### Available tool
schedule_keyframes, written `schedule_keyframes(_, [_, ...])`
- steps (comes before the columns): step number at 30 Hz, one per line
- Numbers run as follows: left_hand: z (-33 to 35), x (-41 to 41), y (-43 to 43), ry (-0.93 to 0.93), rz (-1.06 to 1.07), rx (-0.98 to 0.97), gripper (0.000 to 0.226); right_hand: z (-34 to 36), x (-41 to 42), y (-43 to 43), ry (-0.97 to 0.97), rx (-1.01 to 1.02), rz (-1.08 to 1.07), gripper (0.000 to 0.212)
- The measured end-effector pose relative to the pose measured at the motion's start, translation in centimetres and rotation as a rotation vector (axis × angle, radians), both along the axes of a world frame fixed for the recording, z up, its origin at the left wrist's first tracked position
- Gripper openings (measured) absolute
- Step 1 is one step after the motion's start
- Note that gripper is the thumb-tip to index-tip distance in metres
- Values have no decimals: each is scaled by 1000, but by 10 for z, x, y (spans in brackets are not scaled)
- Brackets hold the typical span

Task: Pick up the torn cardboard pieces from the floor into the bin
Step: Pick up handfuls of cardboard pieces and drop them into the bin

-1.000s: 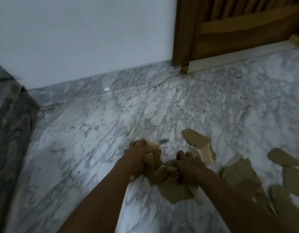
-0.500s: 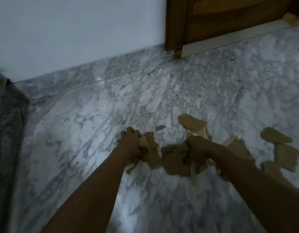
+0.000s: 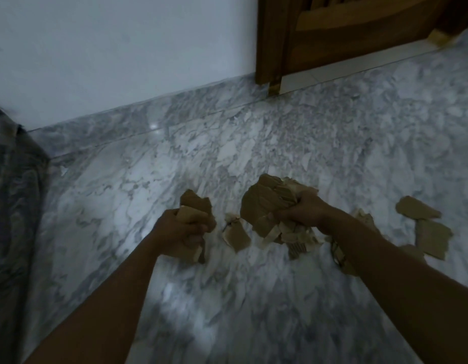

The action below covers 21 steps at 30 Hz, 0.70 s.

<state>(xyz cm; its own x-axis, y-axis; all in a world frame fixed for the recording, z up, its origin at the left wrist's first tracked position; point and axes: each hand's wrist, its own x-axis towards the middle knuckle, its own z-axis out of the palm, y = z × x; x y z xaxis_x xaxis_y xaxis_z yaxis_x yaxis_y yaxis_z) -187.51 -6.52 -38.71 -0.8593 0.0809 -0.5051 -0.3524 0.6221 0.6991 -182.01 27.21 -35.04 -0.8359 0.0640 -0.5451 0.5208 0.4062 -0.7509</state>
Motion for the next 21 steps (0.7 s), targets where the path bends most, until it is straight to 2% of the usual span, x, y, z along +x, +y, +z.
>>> schedule_keyframes(3, [8, 5, -17, 10, 48, -4, 41, -7, -9, -21, -58, 33, 83, 37])
schedule_keyframes(6, [7, 10, -28, 18, 23, -26, 38, -25, -20, -62, -43, 194, 371, 23])
schedule_keyframes(9, [-5, 17, -39, 4, -10, -28, 46, -56, -31, -99, -2, 392, 551, 45])
schedule_keyframes(12, [-10, 19, -43, 20, -33, -31, 65, -63, -34, -114, 7, 361, 533, 34])
schedule_keyframes(14, [-10, 21, -41, 10, -40, -3, 61, -66, -35, -115, -1, 329, 493, 31])
schedule_keyframes(16, [-8, 20, -38, -4, -30, 7, 51, -69, -32, -114, 24, 317, 460, 34])
schedule_keyframes(21, [-6, 12, -29, -7, -53, -5, 71, -67, -7, -97, 30, 229, 404, 44])
